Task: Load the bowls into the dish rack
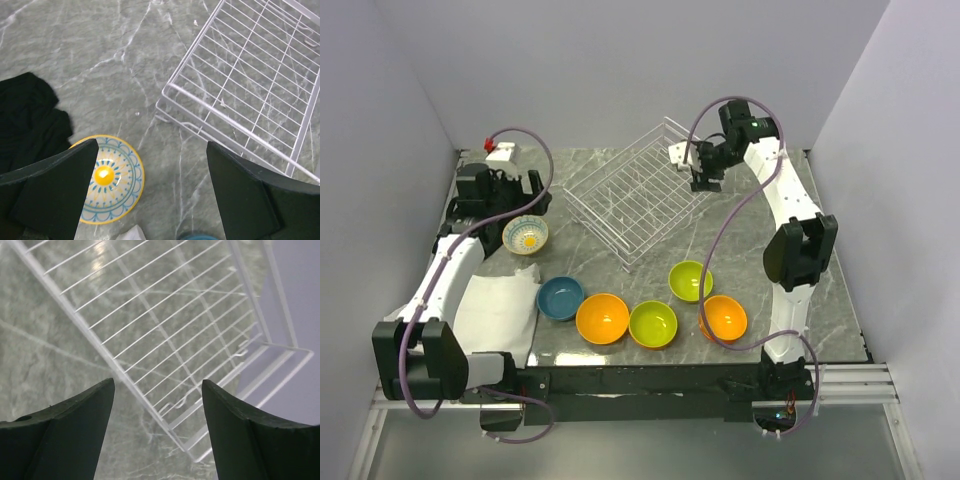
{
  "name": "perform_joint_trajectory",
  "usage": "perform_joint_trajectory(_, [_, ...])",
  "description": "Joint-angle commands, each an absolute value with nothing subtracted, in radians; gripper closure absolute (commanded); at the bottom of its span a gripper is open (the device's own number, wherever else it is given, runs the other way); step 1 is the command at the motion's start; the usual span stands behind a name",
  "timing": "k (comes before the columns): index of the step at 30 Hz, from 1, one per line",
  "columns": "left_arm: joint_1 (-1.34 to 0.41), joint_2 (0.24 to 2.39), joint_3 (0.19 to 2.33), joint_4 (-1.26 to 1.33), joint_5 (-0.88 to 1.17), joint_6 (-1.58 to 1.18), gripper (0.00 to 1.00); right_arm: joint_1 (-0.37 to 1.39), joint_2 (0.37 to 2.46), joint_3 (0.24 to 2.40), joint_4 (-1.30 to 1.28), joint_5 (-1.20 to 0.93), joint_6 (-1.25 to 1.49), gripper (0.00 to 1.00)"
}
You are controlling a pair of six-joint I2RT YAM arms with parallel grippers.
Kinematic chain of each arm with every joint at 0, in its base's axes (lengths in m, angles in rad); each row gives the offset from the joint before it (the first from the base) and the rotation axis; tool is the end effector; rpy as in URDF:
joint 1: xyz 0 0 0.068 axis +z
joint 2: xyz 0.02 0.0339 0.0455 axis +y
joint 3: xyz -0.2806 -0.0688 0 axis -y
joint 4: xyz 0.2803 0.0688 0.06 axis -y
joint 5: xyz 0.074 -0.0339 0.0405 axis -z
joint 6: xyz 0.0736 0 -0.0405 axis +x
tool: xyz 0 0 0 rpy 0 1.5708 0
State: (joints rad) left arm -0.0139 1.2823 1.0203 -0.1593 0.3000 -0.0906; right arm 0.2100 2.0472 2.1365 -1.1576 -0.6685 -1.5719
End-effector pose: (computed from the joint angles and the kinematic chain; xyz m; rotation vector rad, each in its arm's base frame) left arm 0.3578 -0.0267 0.3088 0.1178 1.9870 -0.3660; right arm 0.4658 0.1459 0.3321 -1.9456 1.3054 0.2526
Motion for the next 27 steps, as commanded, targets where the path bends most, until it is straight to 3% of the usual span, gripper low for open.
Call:
perform_joint_trajectory(1, [0.037,1.216,0.98,-0.156,0.342,-0.094,0.03,0.23,2.031,2.093,-1.404,-0.588,-1.793,0.2])
perform_joint_trajectory(5, [0.058,1.204,0.969,-0.161,0.345,-0.087,0.03,0.25,2.009,1.999,-1.396,-0.526,-1.87,0.18])
perform_joint_trajectory(16, [0.095,1.203,0.963,-0.167,0.359,-0.094,0.03,0.265,2.117,2.089,-1.413,-0.485,-1.858,0.23])
perform_joint_trajectory(24, [0.101,1.227,0.986,-0.164,0.357,-0.095,0.03,0.265,2.172,2.123,-1.422,-0.445,-1.83,0.49])
perform_joint_trajectory(27, [0.103,1.235,0.988,-0.155,0.347,-0.107,0.03,0.265,2.181,2.123,-1.419,-0.433,-1.815,0.65])
